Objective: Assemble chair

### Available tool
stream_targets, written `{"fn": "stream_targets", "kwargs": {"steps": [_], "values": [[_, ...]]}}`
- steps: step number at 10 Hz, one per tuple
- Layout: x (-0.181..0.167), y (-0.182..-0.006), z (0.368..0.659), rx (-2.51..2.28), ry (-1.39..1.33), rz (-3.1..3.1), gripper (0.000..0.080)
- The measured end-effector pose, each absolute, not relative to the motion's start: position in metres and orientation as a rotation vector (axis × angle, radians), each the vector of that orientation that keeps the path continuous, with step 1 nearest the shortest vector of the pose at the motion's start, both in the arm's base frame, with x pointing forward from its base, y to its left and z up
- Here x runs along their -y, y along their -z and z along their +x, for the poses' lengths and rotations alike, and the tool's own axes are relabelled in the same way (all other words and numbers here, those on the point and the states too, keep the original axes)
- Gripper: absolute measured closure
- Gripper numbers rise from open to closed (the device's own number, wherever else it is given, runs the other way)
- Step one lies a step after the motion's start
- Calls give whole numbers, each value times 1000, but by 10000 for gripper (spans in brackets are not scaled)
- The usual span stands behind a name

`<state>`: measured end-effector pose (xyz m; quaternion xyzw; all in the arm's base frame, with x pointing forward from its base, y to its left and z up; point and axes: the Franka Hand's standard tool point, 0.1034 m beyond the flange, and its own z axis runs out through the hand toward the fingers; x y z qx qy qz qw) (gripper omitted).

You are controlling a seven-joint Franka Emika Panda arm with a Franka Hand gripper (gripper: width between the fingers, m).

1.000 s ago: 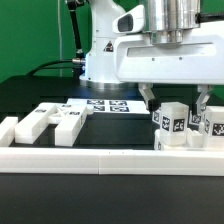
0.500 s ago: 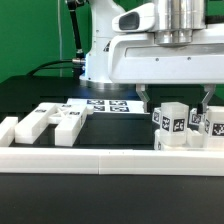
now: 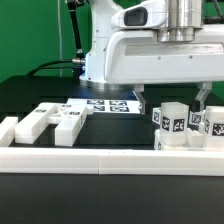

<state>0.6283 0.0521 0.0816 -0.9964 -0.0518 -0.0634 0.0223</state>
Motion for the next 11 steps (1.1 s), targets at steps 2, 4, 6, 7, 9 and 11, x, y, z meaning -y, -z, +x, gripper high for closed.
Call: {"fn": "stream_targets", "kwargs": {"steps": [2,4,6,7,9,11], "values": [[-51,-81,628,197,197,-3087,275],[-51,-81,628,154,196,-3087,509],[-51,-81,628,59,193,-3084,508],[-52,-81,628,-73,189,-3079,508],[-52,-81,628,-265,183,-3060,508],[-52,-81,627,-613,168,-2985,508]]}}
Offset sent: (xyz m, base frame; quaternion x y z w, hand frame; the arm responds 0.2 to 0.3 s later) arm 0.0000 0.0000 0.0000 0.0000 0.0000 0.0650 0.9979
